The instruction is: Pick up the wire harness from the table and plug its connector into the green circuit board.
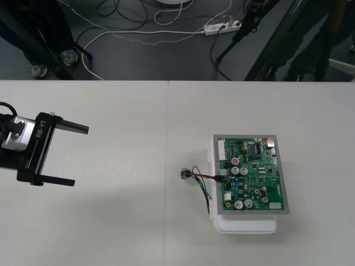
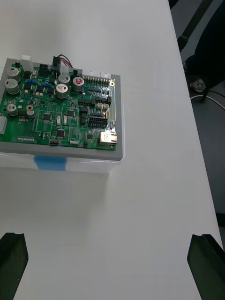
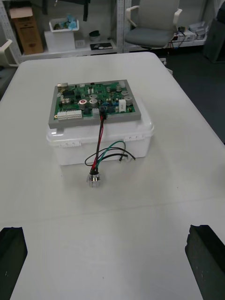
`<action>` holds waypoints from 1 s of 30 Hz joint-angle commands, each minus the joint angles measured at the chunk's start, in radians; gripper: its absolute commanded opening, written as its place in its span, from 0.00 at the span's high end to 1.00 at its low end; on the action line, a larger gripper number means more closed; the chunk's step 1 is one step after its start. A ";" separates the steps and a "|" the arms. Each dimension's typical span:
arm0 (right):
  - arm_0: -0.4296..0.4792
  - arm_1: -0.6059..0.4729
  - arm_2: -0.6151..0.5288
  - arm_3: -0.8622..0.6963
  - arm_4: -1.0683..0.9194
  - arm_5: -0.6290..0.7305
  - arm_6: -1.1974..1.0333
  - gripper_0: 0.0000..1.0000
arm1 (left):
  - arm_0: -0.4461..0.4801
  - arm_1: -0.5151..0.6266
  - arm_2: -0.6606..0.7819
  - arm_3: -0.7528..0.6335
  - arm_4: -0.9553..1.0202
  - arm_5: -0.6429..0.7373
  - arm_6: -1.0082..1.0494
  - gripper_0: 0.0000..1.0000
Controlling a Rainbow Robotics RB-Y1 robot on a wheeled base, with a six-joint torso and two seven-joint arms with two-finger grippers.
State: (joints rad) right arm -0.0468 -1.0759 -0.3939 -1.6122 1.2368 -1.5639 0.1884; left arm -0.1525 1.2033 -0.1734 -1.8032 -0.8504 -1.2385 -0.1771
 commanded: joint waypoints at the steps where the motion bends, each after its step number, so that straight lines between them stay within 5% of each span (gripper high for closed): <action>1: -0.027 -0.047 0.009 0.002 -0.019 -0.007 0.043 0.00 | 0.018 0.053 0.043 -0.024 0.020 0.047 0.067 0.00; 30: 0.036 -0.067 0.020 0.005 -0.028 -0.007 0.011 0.00 | 0.014 0.108 0.048 -0.030 0.057 0.014 0.159 0.00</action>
State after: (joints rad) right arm -0.0376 -1.0815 -0.3867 -1.5888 1.2321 -1.5640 0.1888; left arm -0.1525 1.2658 -0.1551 -1.8108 -0.8048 -1.2265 -0.0863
